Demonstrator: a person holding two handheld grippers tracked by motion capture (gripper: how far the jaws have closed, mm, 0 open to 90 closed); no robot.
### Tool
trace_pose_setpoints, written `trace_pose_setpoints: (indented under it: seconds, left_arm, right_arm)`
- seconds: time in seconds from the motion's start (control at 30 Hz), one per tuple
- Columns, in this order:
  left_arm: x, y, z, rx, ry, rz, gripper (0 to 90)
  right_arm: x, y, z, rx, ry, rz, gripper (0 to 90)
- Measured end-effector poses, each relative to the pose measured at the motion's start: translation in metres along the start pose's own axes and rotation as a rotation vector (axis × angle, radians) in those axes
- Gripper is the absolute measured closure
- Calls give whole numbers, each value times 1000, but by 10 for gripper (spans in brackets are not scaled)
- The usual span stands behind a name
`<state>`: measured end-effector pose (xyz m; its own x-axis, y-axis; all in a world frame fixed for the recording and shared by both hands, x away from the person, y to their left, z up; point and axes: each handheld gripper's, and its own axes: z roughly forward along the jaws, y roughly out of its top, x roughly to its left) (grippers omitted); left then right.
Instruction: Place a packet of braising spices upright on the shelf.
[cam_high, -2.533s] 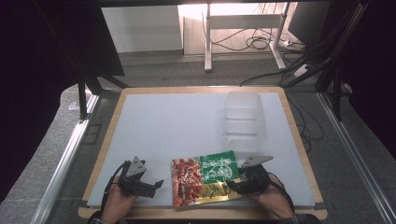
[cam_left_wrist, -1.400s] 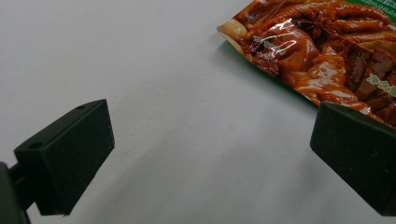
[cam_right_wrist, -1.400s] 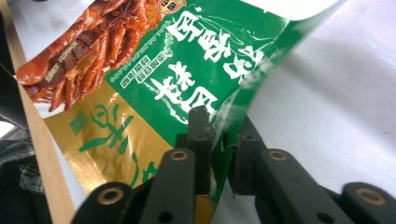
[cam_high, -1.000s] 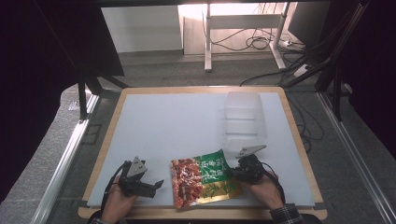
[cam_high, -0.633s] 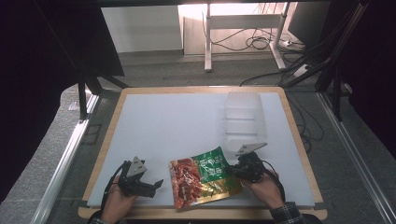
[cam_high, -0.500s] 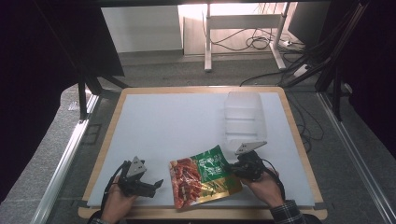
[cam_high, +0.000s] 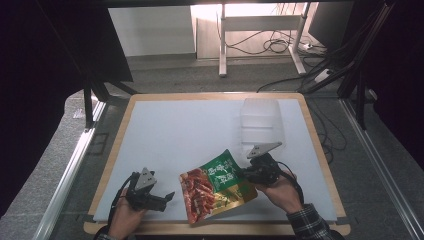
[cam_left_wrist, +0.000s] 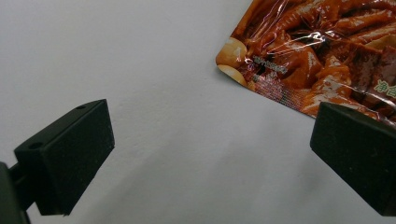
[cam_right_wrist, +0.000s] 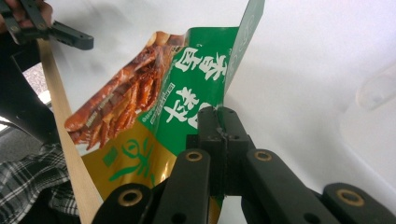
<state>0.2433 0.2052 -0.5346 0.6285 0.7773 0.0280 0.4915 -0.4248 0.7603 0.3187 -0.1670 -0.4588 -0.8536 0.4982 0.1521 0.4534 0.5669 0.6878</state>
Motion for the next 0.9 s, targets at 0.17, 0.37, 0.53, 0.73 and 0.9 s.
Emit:
trace_pose_setpoints:
  seconds: [0.17,0.37,0.53,0.73,0.9]
  left_arm:
    - [0,0,-1,-5,-1,-3,0]
    - [1,0,-2,-25,-8,-19,0]
    - [1,1,-1,-22,-8,-18,0]
    - [1,1,-1,-22,-8,-18,0]
    - [1,1,-1,-21,-8,-15,0]
  right_arm:
    - [0,8,-6,-22,5,-14,893]
    - [1,21,-15,-36,16,-27,893]
    - [1,33,-21,-37,22,-38,893]
    - [3,47,-28,-35,31,-54,894]
    - [8,62,-33,-27,29,-85,894]
